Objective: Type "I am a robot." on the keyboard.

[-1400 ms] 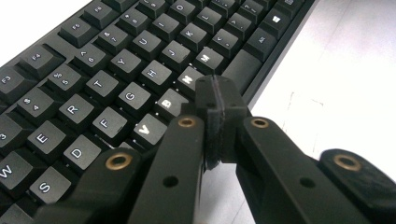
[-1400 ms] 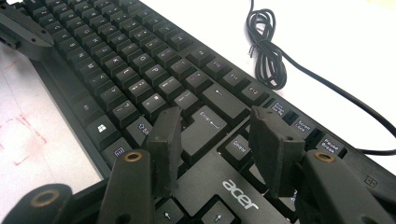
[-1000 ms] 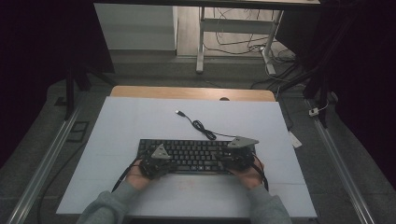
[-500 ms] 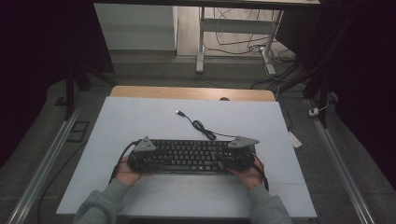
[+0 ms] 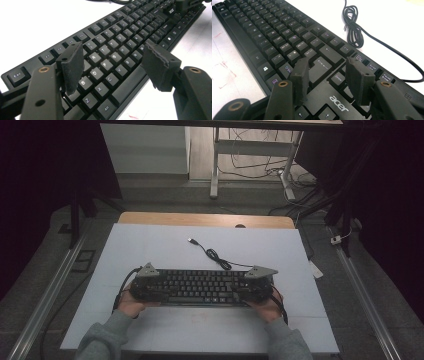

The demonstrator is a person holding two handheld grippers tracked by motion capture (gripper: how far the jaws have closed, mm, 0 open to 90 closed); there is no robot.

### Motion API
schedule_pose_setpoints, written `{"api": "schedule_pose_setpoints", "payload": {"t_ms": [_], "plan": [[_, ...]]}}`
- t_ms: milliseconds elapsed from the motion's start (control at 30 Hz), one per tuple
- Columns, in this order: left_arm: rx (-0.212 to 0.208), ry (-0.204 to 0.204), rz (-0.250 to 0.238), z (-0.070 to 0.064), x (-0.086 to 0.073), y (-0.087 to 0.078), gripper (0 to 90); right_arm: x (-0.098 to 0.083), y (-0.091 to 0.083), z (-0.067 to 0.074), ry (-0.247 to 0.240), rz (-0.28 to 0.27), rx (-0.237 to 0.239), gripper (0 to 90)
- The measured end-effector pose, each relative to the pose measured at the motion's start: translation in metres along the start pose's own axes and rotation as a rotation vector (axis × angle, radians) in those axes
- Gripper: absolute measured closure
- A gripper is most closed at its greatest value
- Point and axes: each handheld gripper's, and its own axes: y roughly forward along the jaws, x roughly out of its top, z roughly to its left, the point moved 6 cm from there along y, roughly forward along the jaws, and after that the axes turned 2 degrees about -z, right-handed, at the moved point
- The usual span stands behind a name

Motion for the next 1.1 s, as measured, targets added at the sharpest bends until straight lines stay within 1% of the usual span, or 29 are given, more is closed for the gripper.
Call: {"api": "schedule_pose_setpoints", "payload": {"t_ms": [200,467,667,833,900,967,1100], "plan": [[-0.005,0.011,0.000,-0.001,0.000,0.000,34.0,0.000,0.000,0.000,-0.001,0.000,0.000,54.0],[-0.005,0.013,-0.001,0.000,0.001,-0.001,35.7,0.000,0.000,0.000,-0.002,0.005,-0.002,53.7],[0.005,0.012,-0.008,0.002,0.002,-0.001,37.2,0.000,0.000,0.000,-0.002,0.005,-0.002,53.6],[0.010,0.013,-0.008,0.005,0.005,0.002,42.2,0.000,0.001,0.001,-0.003,0.005,-0.001,53.6],[0.014,0.020,-0.008,0.005,0.007,0.004,44.7,0.000,0.001,0.001,-0.004,0.007,-0.002,53.6],[0.018,0.030,-0.007,0.006,0.009,0.007,47.6,0.000,0.000,0.002,-0.004,0.007,-0.001,53.6],[0.035,0.034,-0.005,0.011,0.011,0.011,54.6,0.000,0.000,0.001,-0.002,0.004,-0.001,53.6]]}}
